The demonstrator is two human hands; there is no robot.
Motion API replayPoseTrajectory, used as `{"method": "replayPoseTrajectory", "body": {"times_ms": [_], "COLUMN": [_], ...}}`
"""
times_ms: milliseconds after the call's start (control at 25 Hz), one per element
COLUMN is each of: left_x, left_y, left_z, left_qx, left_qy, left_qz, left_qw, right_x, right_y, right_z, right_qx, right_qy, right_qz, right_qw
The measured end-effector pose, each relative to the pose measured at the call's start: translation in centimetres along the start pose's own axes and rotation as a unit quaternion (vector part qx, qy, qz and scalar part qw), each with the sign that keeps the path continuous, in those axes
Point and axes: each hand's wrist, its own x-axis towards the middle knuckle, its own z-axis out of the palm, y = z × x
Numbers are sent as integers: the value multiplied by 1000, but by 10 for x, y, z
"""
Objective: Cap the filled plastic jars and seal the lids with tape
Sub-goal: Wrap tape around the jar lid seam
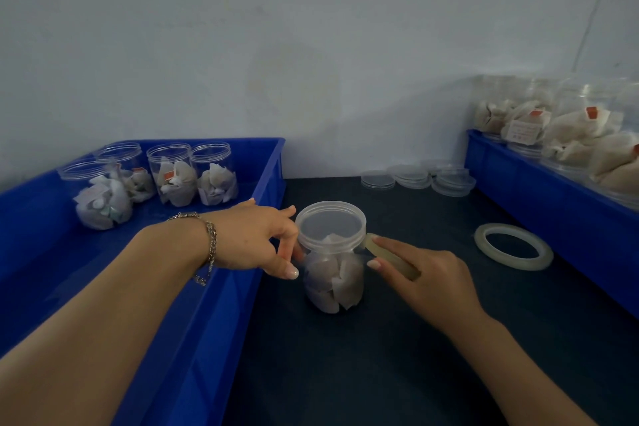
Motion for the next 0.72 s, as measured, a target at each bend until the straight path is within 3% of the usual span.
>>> {"method": "replayPoseTrajectory", "body": {"times_ms": [240,400,520,720], "left_x": [-2,-2,2,11], "left_y": [1,2,4,4], "left_z": [-1,-3,-1,5], "left_qx": [-53,-72,-37,13], "left_qy": [-36,72,158,212], "left_qz": [-15,-6,-7,-22], "left_qw": [998,995,987,977], "right_x": [0,1,3,7], "right_y": [-2,-3,-5,-3], "right_z": [1,2,-1,-2], "right_qx": [-5,-57,-88,-92], "right_qy": [9,74,88,96], "right_qz": [-17,-33,14,18], "right_qw": [1000,995,992,991]}}
